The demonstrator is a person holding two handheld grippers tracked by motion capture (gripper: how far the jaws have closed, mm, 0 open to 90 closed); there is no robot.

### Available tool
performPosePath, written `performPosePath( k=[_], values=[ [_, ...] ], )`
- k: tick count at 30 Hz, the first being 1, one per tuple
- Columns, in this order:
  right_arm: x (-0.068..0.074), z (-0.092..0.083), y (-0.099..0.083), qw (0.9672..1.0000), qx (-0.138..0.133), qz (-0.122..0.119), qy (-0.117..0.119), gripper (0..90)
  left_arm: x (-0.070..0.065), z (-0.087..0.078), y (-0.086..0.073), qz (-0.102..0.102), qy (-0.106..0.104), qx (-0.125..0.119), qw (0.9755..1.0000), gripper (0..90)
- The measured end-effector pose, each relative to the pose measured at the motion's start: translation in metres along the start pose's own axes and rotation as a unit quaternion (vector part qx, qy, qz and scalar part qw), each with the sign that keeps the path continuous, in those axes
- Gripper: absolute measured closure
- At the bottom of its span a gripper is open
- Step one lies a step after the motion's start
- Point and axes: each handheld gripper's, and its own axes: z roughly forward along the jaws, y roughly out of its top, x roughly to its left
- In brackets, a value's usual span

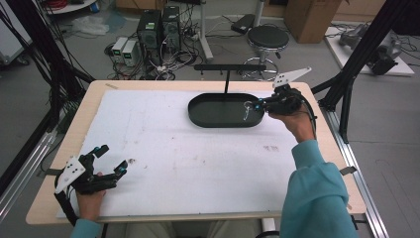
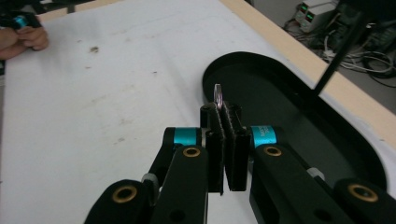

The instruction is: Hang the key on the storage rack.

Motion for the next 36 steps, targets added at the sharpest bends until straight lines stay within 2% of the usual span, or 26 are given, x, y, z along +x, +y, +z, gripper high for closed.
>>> performPosePath(
  k=[6,13,16,25,27,30,36],
  values=[
    [-0.012,-0.008,0.013,0.9994,0.003,0.000,-0.033,89.2,0.000,0.000,0.000,0.000,0.000,0.000,1.0000,9.4],
    [-0.024,-0.014,0.023,0.9985,-0.003,0.011,-0.053,89.2,0.000,0.000,0.000,0.002,0.000,0.000,1.0000,9.4],
    [-0.030,-0.016,0.025,0.9983,-0.005,0.011,-0.057,89.2,0.000,0.000,0.000,0.001,0.001,-0.001,1.0000,9.4],
    [-0.059,-0.020,0.037,0.9976,0.001,0.029,-0.063,89.2,0.000,0.000,0.000,0.000,0.001,-0.001,1.0000,9.4],
    [-0.063,-0.021,0.040,0.9973,0.009,0.031,-0.066,89.2,0.000,0.000,0.000,0.001,0.000,-0.001,1.0000,9.4],
    [-0.069,-0.021,0.044,0.9972,0.005,0.040,-0.064,89.2,0.000,0.000,0.000,0.000,0.001,-0.001,1.0000,9.4],
    [-0.080,-0.019,0.045,0.9965,0.015,0.045,-0.069,89.2,0.000,0.000,0.000,0.001,0.000,0.000,1.0000,9.4]
  ],
)
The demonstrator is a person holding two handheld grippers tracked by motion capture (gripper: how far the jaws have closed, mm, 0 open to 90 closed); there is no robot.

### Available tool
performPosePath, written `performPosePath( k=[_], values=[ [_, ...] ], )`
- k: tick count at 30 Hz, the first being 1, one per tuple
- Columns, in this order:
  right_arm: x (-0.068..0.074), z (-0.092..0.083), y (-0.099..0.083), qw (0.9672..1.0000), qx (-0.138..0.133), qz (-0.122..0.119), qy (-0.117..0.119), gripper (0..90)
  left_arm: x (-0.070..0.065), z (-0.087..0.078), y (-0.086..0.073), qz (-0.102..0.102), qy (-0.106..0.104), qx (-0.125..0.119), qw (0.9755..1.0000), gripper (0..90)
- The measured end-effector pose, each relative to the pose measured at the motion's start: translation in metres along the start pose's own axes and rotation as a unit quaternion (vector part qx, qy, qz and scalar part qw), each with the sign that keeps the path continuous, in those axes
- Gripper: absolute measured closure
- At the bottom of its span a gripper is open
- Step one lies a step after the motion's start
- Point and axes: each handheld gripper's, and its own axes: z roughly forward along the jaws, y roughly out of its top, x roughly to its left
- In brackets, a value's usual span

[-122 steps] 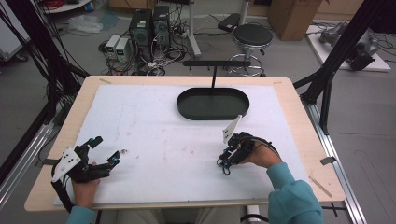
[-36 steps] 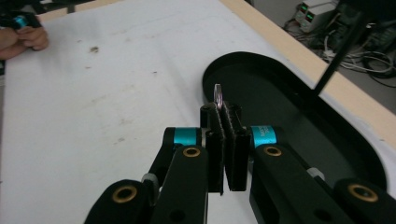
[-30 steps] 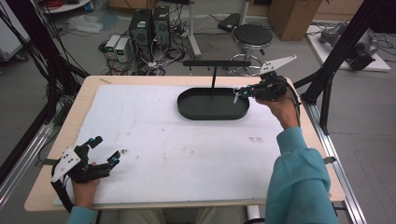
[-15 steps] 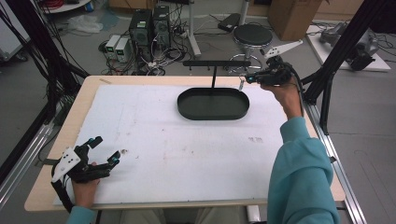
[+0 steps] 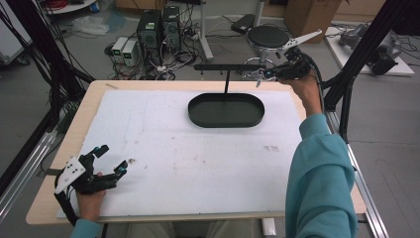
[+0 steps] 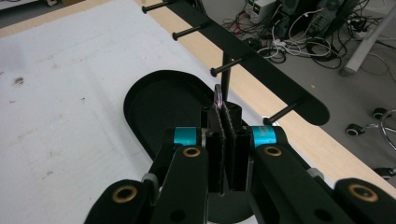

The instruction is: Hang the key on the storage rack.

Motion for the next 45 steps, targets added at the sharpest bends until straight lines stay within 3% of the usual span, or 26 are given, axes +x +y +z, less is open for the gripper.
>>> performPosePath(
  k=[13,28,45],
  values=[
    [-0.014,0.015,-0.006,0.9998,0.014,0.017,-0.001,89.2,0.000,0.000,0.000,0.000,0.000,-0.001,1.0000,9.4],
    [-0.018,0.029,-0.010,0.9989,0.033,0.029,-0.019,89.1,0.000,0.000,0.000,-0.002,0.000,-0.001,1.0000,9.4],
    [-0.026,0.034,-0.014,0.9982,0.021,0.038,-0.042,89.1,0.000,0.000,0.000,0.000,0.000,0.000,1.0000,9.4]
  ],
)
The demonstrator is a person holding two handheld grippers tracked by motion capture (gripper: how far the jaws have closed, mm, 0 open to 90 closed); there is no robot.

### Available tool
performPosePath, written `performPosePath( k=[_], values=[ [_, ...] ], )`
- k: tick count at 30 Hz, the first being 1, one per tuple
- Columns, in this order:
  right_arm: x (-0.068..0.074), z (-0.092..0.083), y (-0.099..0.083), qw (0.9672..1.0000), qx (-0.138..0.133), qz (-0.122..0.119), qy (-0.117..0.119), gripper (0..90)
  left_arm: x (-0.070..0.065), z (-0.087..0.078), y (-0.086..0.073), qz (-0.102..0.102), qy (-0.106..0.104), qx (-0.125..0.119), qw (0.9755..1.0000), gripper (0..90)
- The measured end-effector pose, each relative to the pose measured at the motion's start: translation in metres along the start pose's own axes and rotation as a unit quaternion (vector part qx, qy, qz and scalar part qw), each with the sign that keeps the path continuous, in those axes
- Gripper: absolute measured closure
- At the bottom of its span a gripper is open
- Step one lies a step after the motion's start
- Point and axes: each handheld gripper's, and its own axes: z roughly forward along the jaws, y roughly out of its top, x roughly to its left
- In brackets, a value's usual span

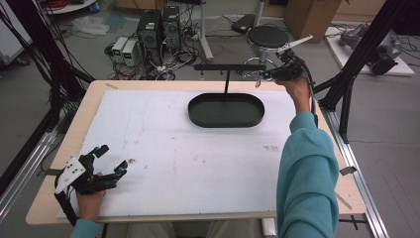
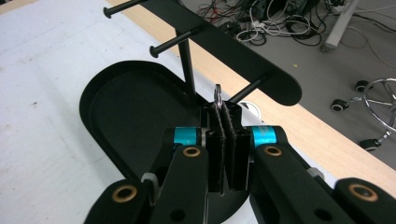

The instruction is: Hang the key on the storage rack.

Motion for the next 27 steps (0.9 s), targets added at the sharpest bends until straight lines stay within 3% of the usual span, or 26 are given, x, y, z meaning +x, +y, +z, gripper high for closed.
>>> performPosePath(
  k=[27],
  values=[
    [-0.0074,0.0082,-0.0013,0.9992,-0.018,0.002,-0.035,87.4,0.0005,0.0001,0.0000,-0.002,0.001,0.000,1.0000,9.4]
  ],
)
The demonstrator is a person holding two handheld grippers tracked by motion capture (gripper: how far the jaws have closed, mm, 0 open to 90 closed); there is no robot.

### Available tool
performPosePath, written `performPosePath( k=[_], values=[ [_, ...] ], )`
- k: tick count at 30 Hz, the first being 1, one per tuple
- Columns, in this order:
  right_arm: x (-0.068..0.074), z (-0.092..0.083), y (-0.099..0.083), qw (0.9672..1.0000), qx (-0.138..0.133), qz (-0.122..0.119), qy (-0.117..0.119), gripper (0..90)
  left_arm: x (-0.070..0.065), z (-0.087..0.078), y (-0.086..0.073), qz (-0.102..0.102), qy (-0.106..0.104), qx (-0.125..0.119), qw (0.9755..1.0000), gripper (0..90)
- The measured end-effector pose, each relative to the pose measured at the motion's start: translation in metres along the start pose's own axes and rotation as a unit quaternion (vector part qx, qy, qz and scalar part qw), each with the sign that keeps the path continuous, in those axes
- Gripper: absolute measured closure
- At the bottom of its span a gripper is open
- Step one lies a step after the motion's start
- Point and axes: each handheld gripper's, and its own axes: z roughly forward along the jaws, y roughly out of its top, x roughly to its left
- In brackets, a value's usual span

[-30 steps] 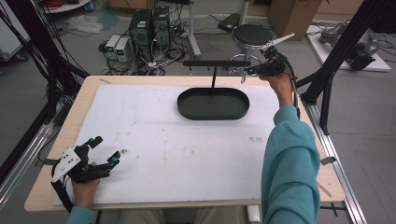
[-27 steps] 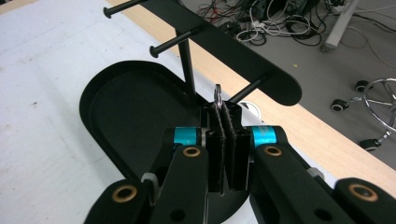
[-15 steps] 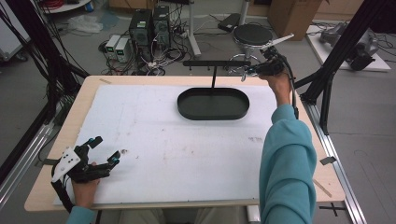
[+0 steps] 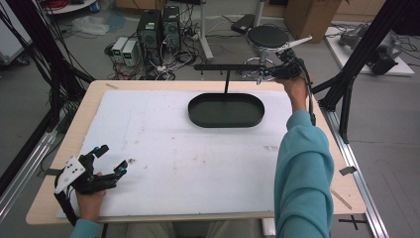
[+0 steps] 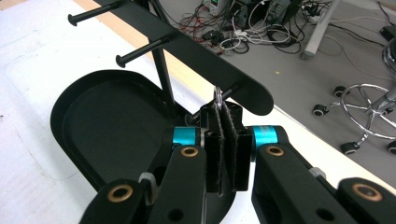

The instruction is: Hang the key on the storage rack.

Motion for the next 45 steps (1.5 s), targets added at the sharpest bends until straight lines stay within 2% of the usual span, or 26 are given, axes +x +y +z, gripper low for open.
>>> performPosePath(
  k=[8,11,13,15,17,18,19,20,21,22,23,24,25,26,28,30,31,32,34,36,39,40,41,42,44,45],
  values=[
    [-0.001,-0.005,0.000,0.9998,-0.014,0.008,-0.006,80.5,0.000,0.000,0.000,-0.001,0.000,0.000,1.0000,9.4],
    [-0.001,-0.008,0.000,0.9997,-0.016,0.011,-0.014,72.4,0.000,0.000,0.000,-0.001,0.000,0.000,1.0000,9.4],
    [-0.001,-0.009,-0.001,0.9994,-0.020,0.020,-0.020,61.2,0.000,0.000,0.000,0.000,0.000,0.000,1.0000,9.4],
    [0.000,-0.010,-0.001,0.9989,-0.028,0.030,-0.024,39.5,0.000,0.000,0.000,-0.001,0.000,0.000,1.0000,9.4],
    [0.001,-0.010,-0.001,0.9982,-0.039,0.042,-0.018,13.1,0.000,0.000,0.000,-0.001,0.000,0.000,1.0000,9.4],
    [0.001,-0.010,-0.001,0.9982,-0.039,0.042,-0.018,13.1,0.000,0.000,0.000,-0.001,0.000,0.000,1.0000,9.4],
    [0.003,-0.011,-0.001,0.9979,-0.041,0.048,-0.015,6.0,0.000,0.000,0.000,-0.001,0.000,0.000,1.0000,9.4],
    [0.009,-0.016,-0.003,0.9966,-0.063,0.045,-0.026,0.7,0.000,0.000,0.000,-0.001,0.000,0.001,1.0000,9.4],
    [0.011,-0.019,-0.004,0.9957,-0.077,0.046,-0.022,0.7,0.000,0.000,0.000,-0.001,0.000,0.001,1.0000,9.4],
    [0.011,-0.019,-0.004,0.9957,-0.077,0.046,-0.022,0.7,0.000,0.000,0.000,-0.002,0.000,0.000,1.0000,9.4],
    [0.012,-0.023,-0.007,0.9944,-0.094,0.049,-0.006,0.7,0.000,0.000,0.000,-0.002,0.000,0.000,1.0000,9.4],
    [0.015,-0.027,-0.008,0.9941,-0.098,0.048,0.003,0.7,0.000,0.000,0.000,-0.002,0.000,0.000,1.0000,9.4],
    [0.016,-0.029,-0.009,0.9947,-0.094,0.043,0.002,0.7,0.000,0.000,0.000,-0.002,0.000,0.000,1.0000,9.4],
    [0.022,-0.036,-0.009,0.9958,-0.083,0.036,0.013,0.7,0.000,0.000,0.000,-0.002,-0.001,0.000,1.0000,9.4],
    [0.026,-0.041,-0.009,0.9962,-0.081,0.030,0.013,0.7,0.001,0.000,0.000,-0.005,0.000,-0.001,1.0000,9.4],
    [0.034,-0.052,-0.012,0.9928,-0.116,0.019,0.023,0.7,0.001,0.000,0.000,-0.005,0.000,-0.001,1.0000,9.4],
    [0.038,-0.060,-0.019,0.9911,-0.126,0.015,0.039,0.7,0.001,0.000,0.000,-0.005,0.001,-0.001,1.0000,9.4],
    [0.038,-0.060,-0.019,0.9911,-0.126,0.015,0.039,0.7,0.001,0.000,0.000,-0.005,0.000,0.000,1.0000,9.4],
    [0.044,-0.065,-0.029,0.9897,-0.137,-0.001,0.043,0.7,0.001,0.000,0.000,-0.006,0.000,0.001,1.0000,9.4],
    [0.050,-0.071,-0.041,0.9879,-0.145,-0.005,0.054,0.7,0.001,0.001,0.000,-0.007,0.001,0.005,1.0000,9.4],
    [0.069,-0.085,-0.077,0.9815,-0.180,-0.016,0.064,0.7,0.000,0.001,0.000,-0.003,0.001,0.006,1.0000,9.4],
    [0.069,-0.085,-0.077,0.9815,-0.180,-0.016,0.064,0.7,0.000,0.001,0.000,0.001,0.000,0.007,1.0000,9.4],
    [0.073,-0.088,-0.085,0.9803,-0.186,-0.019,0.064,0.7,0.000,0.001,0.000,0.002,0.000,0.007,1.0000,9.4],
    [0.085,-0.095,-0.102,0.9778,-0.198,-0.024,0.063,0.7,0.000,0.001,0.000,0.002,0.001,0.006,1.0000,9.4],
    [0.089,-0.098,-0.108,0.9764,-0.205,-0.025,0.063,0.7,-0.001,0.001,0.000,0.002,0.001,0.004,1.0000,9.4],
    [0.096,-0.101,-0.117,0.9728,-0.221,-0.027,0.064,0.7,-0.001,0.001,0.000,0.002,0.001,0.004,1.0000,9.4]
  ],
)
